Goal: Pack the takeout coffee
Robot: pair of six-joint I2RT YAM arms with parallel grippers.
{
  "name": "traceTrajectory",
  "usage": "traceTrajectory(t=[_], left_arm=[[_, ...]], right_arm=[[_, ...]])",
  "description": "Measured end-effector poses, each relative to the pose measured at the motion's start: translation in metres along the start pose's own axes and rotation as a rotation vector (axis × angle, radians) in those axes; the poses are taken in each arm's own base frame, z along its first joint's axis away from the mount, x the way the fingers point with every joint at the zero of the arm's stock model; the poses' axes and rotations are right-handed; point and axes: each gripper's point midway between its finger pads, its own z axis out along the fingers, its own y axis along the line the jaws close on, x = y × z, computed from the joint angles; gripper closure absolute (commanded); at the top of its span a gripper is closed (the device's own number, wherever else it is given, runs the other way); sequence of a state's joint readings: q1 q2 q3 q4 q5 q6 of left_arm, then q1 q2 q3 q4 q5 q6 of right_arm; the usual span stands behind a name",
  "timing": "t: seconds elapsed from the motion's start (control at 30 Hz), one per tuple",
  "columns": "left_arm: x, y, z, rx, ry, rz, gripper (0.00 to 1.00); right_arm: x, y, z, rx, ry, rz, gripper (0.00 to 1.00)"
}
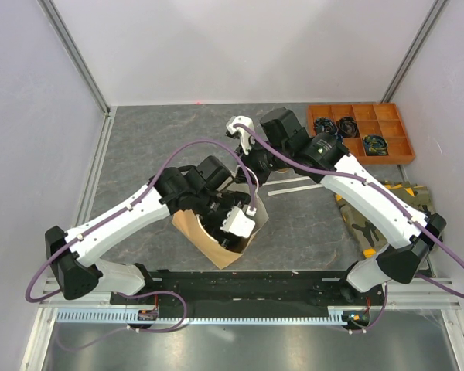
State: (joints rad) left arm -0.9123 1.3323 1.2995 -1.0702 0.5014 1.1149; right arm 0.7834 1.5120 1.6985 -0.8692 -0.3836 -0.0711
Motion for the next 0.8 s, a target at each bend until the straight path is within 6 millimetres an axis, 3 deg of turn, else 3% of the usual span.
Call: traceTrajectory(t=[0.6, 0.8], left_arm=[[-0.026, 0.031, -0.020, -0.130, -0.064, 0.049, 0.00], [-0.038, 0.050, -0.041, -0.253, -0.120, 0.038, 0.02]], right_arm=[[0.006, -0.005, -0.001, 0.022, 0.025, -0.058, 1.00], [0.006, -0.007, -0.002, 0.033, 0.031, -0.076, 1.00]])
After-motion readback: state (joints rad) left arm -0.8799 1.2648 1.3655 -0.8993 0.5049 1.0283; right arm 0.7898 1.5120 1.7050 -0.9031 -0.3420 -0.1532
